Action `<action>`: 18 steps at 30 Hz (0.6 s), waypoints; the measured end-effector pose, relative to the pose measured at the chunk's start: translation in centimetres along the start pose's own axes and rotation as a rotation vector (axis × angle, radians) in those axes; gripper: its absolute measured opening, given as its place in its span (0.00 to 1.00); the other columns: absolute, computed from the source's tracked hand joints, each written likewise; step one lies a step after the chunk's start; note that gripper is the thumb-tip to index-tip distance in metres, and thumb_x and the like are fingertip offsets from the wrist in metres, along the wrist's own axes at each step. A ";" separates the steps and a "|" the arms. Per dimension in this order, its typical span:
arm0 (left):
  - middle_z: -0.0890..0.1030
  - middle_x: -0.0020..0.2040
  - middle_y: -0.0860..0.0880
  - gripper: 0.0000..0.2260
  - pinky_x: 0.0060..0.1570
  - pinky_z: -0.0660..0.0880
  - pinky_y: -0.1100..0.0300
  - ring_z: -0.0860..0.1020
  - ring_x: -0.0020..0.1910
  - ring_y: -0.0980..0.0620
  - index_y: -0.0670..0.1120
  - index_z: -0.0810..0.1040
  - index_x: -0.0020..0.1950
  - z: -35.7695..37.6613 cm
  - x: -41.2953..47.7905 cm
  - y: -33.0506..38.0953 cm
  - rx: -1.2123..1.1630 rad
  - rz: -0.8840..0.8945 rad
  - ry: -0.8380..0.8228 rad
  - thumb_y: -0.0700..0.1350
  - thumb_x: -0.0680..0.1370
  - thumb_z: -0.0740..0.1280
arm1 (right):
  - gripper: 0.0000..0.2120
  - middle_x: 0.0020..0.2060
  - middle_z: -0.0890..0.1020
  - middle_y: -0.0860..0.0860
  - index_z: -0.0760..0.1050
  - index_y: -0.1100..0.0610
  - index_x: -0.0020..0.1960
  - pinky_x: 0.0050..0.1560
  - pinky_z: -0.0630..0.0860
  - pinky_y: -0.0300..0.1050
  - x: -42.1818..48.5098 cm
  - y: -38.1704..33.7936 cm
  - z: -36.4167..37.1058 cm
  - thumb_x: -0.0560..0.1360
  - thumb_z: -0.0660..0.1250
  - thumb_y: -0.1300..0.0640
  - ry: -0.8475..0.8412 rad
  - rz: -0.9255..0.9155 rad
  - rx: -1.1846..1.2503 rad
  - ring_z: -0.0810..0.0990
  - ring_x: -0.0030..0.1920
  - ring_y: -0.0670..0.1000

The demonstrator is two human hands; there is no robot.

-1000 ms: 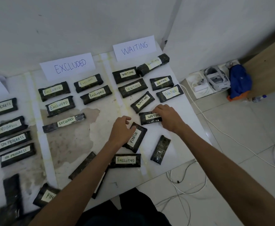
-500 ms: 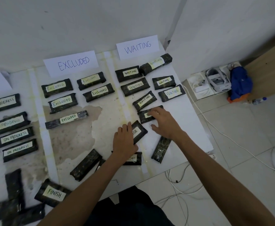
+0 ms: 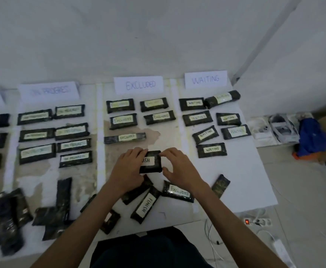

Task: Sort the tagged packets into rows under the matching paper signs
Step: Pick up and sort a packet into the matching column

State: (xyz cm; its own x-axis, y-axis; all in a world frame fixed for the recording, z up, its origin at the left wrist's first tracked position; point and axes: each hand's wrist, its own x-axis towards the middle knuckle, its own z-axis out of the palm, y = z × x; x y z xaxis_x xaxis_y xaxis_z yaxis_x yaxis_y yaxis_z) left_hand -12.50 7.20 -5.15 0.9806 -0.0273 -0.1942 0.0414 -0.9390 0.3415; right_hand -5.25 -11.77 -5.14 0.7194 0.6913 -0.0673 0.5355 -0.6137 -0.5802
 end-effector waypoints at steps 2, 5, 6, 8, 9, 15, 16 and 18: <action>0.74 0.62 0.42 0.36 0.56 0.71 0.48 0.73 0.59 0.39 0.41 0.68 0.69 -0.8 -1.6 -1.9 -0.008 -0.036 0.035 0.39 0.61 0.70 | 0.20 0.59 0.74 0.52 0.72 0.54 0.63 0.53 0.73 0.49 1.2 -2.2 0.8 0.71 0.67 0.58 -0.026 -0.040 -0.008 0.74 0.55 0.55; 0.71 0.65 0.43 0.35 0.59 0.69 0.49 0.70 0.62 0.41 0.42 0.66 0.71 -1.9 -4.2 -4.5 -0.028 -0.090 0.062 0.39 0.63 0.69 | 0.20 0.58 0.75 0.53 0.72 0.55 0.62 0.52 0.74 0.52 2.9 -5.4 2.1 0.71 0.67 0.58 -0.065 -0.101 -0.032 0.75 0.54 0.56; 0.70 0.66 0.44 0.35 0.61 0.68 0.50 0.69 0.63 0.42 0.43 0.65 0.71 -2.3 -5.0 -5.4 -0.033 -0.107 0.066 0.39 0.64 0.68 | 0.20 0.58 0.75 0.53 0.72 0.55 0.62 0.51 0.74 0.52 3.4 -6.5 2.6 0.71 0.67 0.58 -0.076 -0.116 -0.037 0.75 0.54 0.56; 0.70 0.67 0.45 0.35 0.62 0.67 0.49 0.69 0.64 0.42 0.43 0.64 0.72 -2.8 -6.6 -7.3 -0.046 -0.141 0.079 0.39 0.65 0.68 | 0.20 0.58 0.74 0.53 0.72 0.55 0.63 0.52 0.73 0.52 4.3 -8.8 3.7 0.72 0.67 0.58 -0.093 -0.142 -0.040 0.74 0.54 0.56; 0.70 0.67 0.45 0.35 0.63 0.67 0.49 0.69 0.64 0.42 0.43 0.64 0.72 -3.1 -7.4 -8.3 -0.054 -0.156 0.087 0.39 0.65 0.68 | 0.19 0.58 0.74 0.53 0.72 0.55 0.63 0.53 0.73 0.51 4.7 -9.9 4.3 0.72 0.67 0.58 -0.103 -0.155 -0.040 0.74 0.54 0.56; 0.70 0.67 0.45 0.36 0.64 0.66 0.49 0.68 0.66 0.42 0.44 0.62 0.73 -4.3 -12.7 -15.0 -0.090 -0.221 0.128 0.40 0.65 0.68 | 0.20 0.59 0.74 0.53 0.71 0.55 0.64 0.56 0.73 0.51 7.1 -17.2 8.6 0.73 0.66 0.57 -0.182 -0.205 -0.024 0.74 0.55 0.55; 0.70 0.66 0.45 0.35 0.63 0.67 0.49 0.69 0.65 0.42 0.44 0.63 0.72 -4.4 -13.7 -16.3 -0.090 -0.230 0.141 0.40 0.65 0.68 | 0.19 0.59 0.74 0.53 0.71 0.55 0.64 0.56 0.73 0.52 7.5 -18.4 9.4 0.73 0.66 0.57 -0.195 -0.220 -0.026 0.74 0.56 0.55; 0.71 0.65 0.44 0.35 0.61 0.68 0.48 0.70 0.64 0.41 0.44 0.64 0.72 -4.7 -15.6 -18.8 -0.099 -0.253 0.155 0.39 0.65 0.68 | 0.19 0.60 0.74 0.53 0.71 0.55 0.64 0.56 0.73 0.52 8.3 -20.8 11.0 0.74 0.66 0.57 -0.209 -0.257 -0.024 0.74 0.57 0.56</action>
State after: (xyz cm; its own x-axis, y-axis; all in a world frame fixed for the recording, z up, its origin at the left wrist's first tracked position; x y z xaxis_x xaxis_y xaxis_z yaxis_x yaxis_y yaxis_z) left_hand -27.67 26.90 -4.17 0.9541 0.2623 -0.1447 0.2986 -0.8713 0.3894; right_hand -15.33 10.97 -2.57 0.4546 0.8863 -0.0881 0.6993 -0.4164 -0.5811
